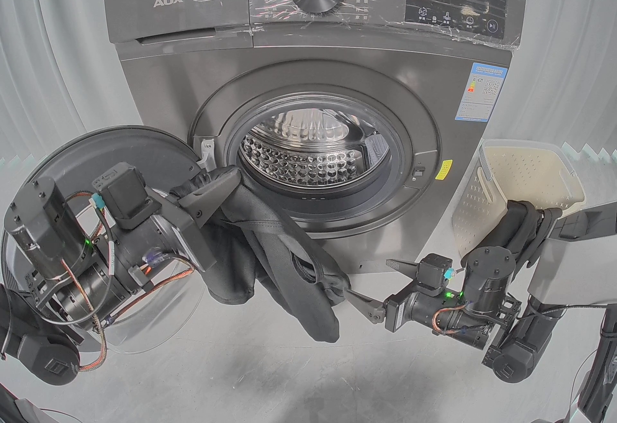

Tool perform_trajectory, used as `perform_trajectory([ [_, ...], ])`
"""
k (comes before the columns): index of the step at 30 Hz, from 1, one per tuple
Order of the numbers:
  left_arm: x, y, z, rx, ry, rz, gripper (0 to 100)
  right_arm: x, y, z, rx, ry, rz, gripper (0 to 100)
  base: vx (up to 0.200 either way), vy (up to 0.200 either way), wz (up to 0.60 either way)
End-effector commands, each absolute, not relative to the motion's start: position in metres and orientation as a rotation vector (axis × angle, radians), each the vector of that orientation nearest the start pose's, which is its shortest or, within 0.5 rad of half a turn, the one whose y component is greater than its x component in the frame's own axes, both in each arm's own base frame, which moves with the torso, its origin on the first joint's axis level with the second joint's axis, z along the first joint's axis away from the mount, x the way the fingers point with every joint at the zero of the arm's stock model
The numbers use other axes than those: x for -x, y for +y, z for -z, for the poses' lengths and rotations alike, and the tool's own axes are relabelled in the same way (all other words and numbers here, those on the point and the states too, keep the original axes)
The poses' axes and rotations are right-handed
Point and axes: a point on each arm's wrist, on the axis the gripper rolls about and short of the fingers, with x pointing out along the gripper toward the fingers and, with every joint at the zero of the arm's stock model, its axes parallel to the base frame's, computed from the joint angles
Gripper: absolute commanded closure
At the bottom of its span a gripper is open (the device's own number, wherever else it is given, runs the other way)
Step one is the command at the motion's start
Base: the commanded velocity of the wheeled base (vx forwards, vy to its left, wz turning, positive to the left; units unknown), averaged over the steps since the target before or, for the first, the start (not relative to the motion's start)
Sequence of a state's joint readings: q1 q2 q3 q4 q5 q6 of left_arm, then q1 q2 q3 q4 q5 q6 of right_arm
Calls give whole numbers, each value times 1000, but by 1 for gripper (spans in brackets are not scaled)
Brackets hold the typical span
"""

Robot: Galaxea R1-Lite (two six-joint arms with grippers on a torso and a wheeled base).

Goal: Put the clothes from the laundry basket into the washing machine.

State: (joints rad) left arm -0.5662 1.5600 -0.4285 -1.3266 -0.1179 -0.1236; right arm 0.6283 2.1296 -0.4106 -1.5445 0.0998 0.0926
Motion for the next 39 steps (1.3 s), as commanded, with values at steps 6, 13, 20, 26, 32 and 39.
perform_trajectory([
  [6,-201,-132,-194,163,-151,695,100,-249,193,-39,-30,239,-749,0,0,0,0],
  [13,-201,-131,-193,164,-148,695,100,-245,216,-27,-24,257,-807,0,0,0,0],
  [20,-201,-131,-193,164,-148,693,100,-241,230,-22,-27,260,-846,0,0,0,0],
  [26,-201,-131,-193,164,-148,693,100,-248,236,-17,-30,251,-847,0,0,0,0],
  [32,-201,-131,-193,164,-146,693,100,-278,249,-4,-46,197,-819,0,0,0,0],
  [39,-201,-130,-193,163,-146,690,100,-298,256,-6,-70,136,-803,100,0,0,0],
])
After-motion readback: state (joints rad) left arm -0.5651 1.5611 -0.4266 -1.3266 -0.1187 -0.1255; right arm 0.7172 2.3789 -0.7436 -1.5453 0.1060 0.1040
